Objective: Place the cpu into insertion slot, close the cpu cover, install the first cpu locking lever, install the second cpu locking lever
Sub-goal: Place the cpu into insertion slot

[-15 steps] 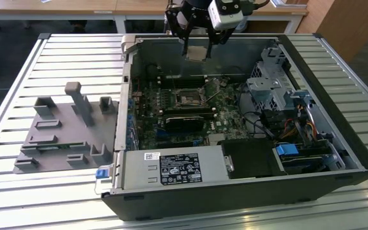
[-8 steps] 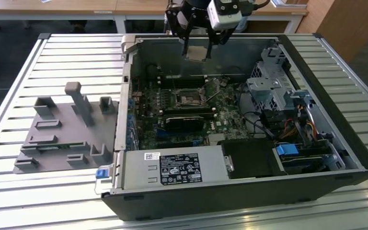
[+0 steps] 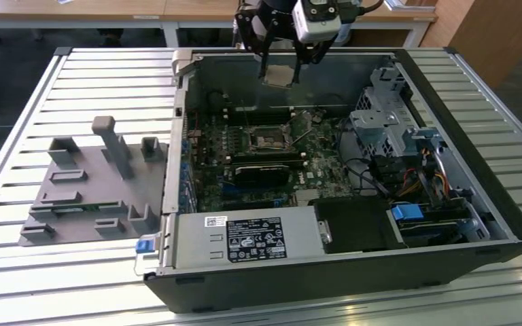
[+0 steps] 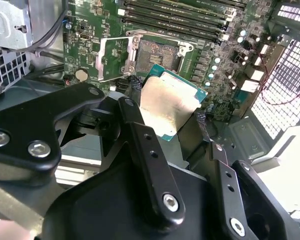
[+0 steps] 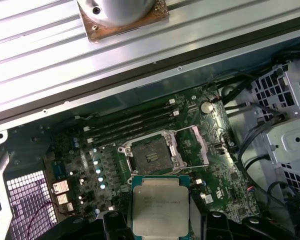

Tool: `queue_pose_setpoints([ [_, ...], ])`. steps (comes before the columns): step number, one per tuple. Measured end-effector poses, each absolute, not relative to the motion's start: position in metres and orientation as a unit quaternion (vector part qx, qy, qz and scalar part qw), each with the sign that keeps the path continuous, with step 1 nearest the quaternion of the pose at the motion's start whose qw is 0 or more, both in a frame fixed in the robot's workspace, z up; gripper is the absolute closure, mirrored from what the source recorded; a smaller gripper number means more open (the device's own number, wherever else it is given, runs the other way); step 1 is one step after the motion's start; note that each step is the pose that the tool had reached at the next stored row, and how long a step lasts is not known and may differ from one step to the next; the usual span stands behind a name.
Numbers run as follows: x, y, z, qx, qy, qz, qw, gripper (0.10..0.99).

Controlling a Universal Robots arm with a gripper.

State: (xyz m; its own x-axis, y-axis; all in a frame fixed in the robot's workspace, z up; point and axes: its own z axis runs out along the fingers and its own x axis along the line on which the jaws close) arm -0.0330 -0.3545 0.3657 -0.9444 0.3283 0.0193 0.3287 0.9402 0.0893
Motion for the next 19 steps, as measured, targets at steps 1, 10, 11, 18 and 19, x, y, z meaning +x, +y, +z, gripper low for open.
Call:
queue_pose_setpoints([
  [1,-0.0330,-0.3545,0.3657,-0.169,-0.985,-0.046,0.002,0.545],
  [10,-0.0330,-0.3545,0.3656,-0.184,-0.982,-0.046,0.001,0.545],
  [11,-0.0330,-0.3545,0.3656,-0.185,-0.982,-0.046,0.001,0.545],
  [18,-0.0330,-0.3545,0.3656,-0.197,-0.979,-0.046,0.001,0.545],
  [19,-0.0330,-0.3545,0.3656,-0.199,-0.979,-0.046,0.001,0.545],
])
